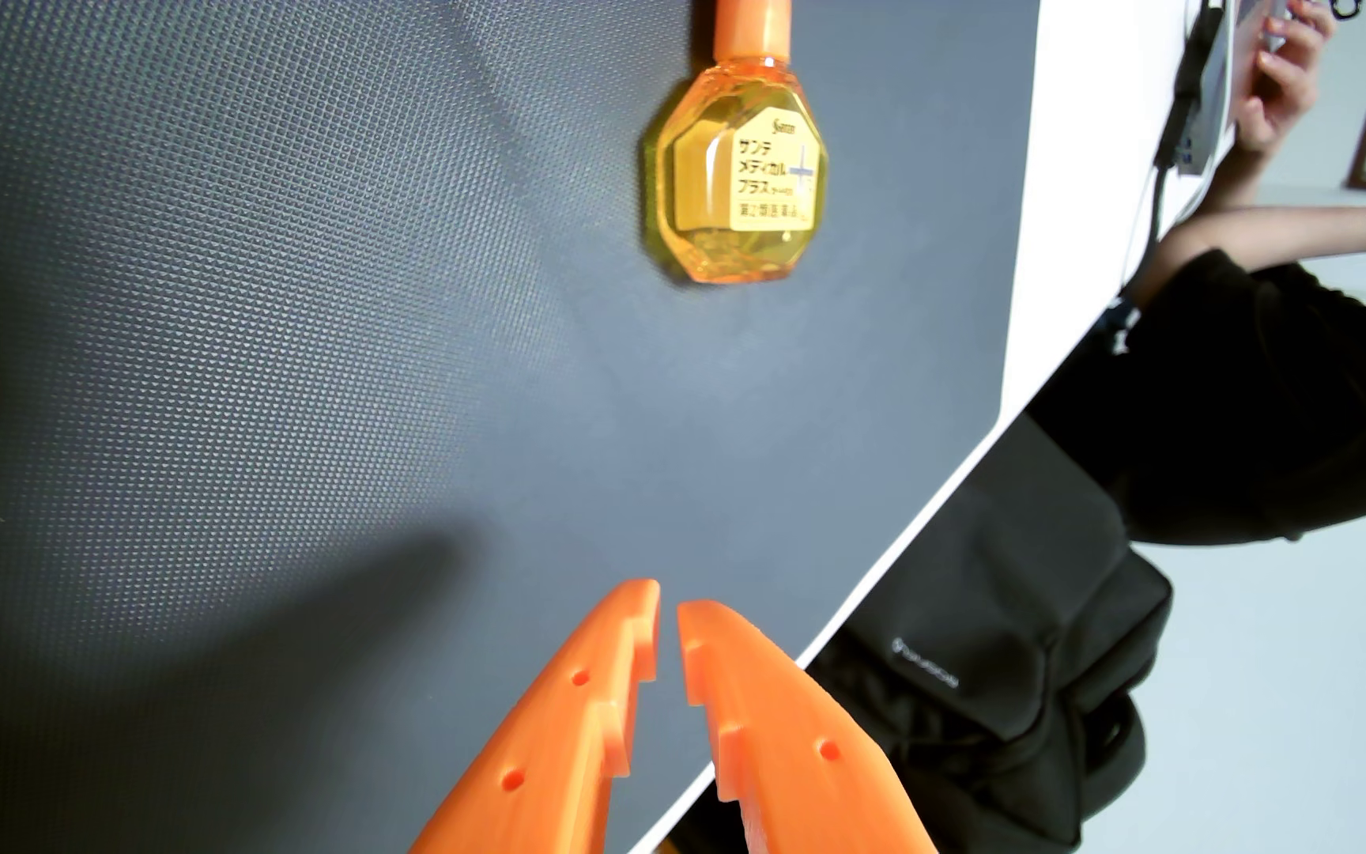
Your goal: Grab the eyedrops
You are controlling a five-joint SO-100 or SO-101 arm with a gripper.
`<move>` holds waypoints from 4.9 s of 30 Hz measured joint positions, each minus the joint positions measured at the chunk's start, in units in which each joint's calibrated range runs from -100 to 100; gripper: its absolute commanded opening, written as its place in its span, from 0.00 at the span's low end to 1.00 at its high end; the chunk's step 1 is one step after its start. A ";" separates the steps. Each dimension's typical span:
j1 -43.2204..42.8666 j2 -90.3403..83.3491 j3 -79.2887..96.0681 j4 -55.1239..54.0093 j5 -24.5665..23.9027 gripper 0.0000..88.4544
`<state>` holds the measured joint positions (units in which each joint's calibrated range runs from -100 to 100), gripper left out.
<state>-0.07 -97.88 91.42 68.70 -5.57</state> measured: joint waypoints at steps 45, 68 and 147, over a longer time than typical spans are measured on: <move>0.07 0.00 0.00 0.00 0.00 0.01; -1.72 3.05 -4.42 -1.39 1.41 0.01; -9.96 105.98 -68.08 0.09 15.38 0.36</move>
<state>-10.04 8.10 23.34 68.79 9.81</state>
